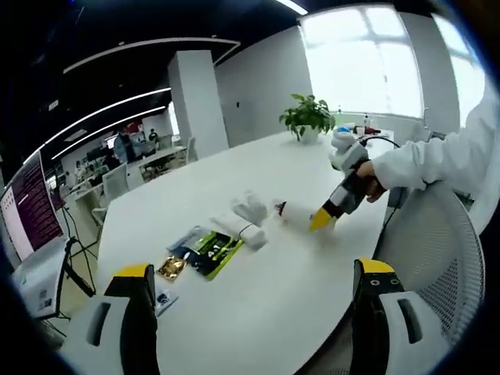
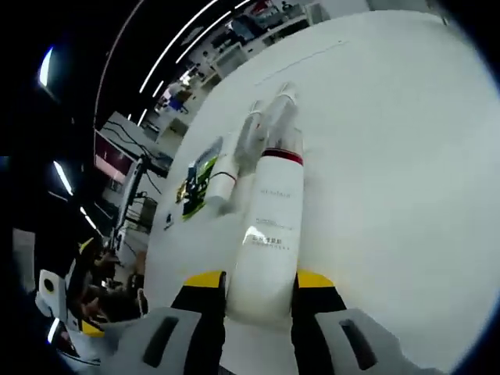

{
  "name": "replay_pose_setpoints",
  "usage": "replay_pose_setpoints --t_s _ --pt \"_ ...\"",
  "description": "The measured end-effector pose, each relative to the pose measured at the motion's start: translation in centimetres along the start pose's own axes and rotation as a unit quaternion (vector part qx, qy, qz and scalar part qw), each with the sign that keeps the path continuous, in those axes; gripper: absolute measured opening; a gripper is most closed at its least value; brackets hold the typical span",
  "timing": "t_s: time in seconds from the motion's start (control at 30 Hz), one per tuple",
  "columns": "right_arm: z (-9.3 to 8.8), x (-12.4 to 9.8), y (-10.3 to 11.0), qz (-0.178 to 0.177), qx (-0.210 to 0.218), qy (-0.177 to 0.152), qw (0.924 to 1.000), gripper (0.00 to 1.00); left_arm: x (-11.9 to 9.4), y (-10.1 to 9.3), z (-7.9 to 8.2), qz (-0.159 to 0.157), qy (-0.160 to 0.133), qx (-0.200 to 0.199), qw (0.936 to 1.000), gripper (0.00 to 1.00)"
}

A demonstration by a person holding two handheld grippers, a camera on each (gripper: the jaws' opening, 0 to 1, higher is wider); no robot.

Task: Arrange the skincare products in the storage area until every visible bottle or jar stands upright without overlapping.

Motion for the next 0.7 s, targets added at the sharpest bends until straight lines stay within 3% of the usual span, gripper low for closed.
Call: replay_pose_setpoints --t_s 0.1,0.3,0.43,0.47,0.57,0.67,0.7 --pt "0.1 0.0 0.2 0.057 0.046 -0.013 0.9972 0.23 1.1 0.0 1.0 -0.025 -0.007 -0.024 0.9994 0.99" --pt "0.2 0.1 0.7 0.120 0.094 -0.026 0.9879 0.23 3.0 0.1 2.6 -0.089 -0.020 -0.053 0.9945 0.97" --pt "0.3 0.2 1.1 0.131 0.096 -0.029 0.9863 0.23 4.7 0.9 3.4 -0.123 -0.035 -0.109 0.9858 0.98" --pt "0.3 0.2 1.3 0.139 0.100 -0.030 0.9848 0.23 5.3 1.0 3.4 -0.135 -0.025 -0.135 0.9814 0.97" --pt "0.1 0.4 1.5 0.154 0.109 -0.031 0.9816 0.22 6.6 0.9 3.7 -0.164 -0.032 -0.177 0.9699 0.92" --pt "0.0 0.5 1.6 0.158 0.110 -0.027 0.9809 0.22 8.9 0.8 3.2 -0.205 -0.013 -0.249 0.9465 0.87" --pt "0.0 0.5 1.7 0.164 0.114 -0.024 0.9796 0.22 9.6 0.7 3.0 -0.214 -0.009 -0.259 0.9417 0.85"
Point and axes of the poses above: the point that each gripper's makers call its tool centre point, and the gripper's own axes: x roughly forward along the fingers, y roughly to its left, z roughly out of its top, the point moved 8 cm from there along -x, roughly backward along the fingers, and after that the axes turned 14 degrees about y, right-handed, at the moved point
